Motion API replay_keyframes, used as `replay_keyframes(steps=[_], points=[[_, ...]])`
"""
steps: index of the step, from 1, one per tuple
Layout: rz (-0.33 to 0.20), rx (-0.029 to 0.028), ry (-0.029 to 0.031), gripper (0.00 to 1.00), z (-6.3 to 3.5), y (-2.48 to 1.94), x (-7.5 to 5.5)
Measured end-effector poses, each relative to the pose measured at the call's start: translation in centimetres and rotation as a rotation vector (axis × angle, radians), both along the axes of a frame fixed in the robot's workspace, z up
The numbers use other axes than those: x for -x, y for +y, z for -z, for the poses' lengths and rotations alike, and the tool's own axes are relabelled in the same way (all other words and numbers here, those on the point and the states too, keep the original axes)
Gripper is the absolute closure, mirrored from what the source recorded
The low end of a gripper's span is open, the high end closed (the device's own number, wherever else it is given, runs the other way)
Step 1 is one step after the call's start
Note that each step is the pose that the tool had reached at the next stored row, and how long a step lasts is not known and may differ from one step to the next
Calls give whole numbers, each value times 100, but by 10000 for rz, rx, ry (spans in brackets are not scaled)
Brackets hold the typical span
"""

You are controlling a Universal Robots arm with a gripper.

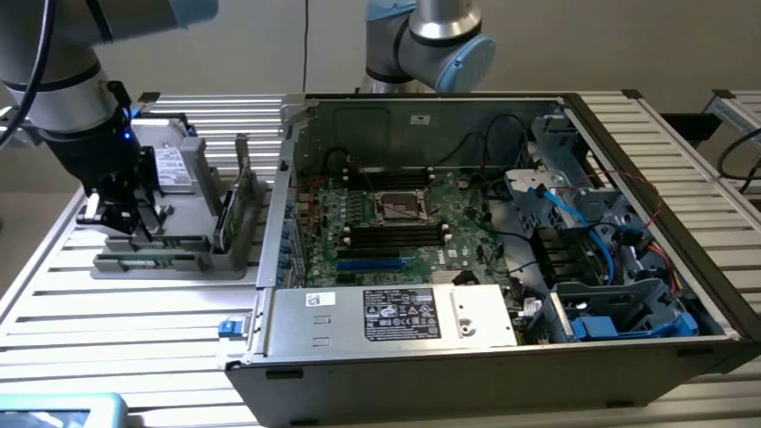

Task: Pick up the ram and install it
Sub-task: 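Pick up the ram and move it above insertion slot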

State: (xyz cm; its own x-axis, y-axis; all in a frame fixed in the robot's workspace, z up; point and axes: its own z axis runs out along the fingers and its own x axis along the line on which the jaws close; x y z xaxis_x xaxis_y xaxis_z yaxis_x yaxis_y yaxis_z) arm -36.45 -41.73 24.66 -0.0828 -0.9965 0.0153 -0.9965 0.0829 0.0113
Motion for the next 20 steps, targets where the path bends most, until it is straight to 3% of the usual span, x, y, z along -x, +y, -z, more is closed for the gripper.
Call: replay_keyframes(steps=[10, 15, 20], points=[[-1, -1, -2, 64, 182, -13, -1], [-1, 1, 0, 64, 255, -54, 0], [0, 0, -1, 64, 337, -58, 0]])
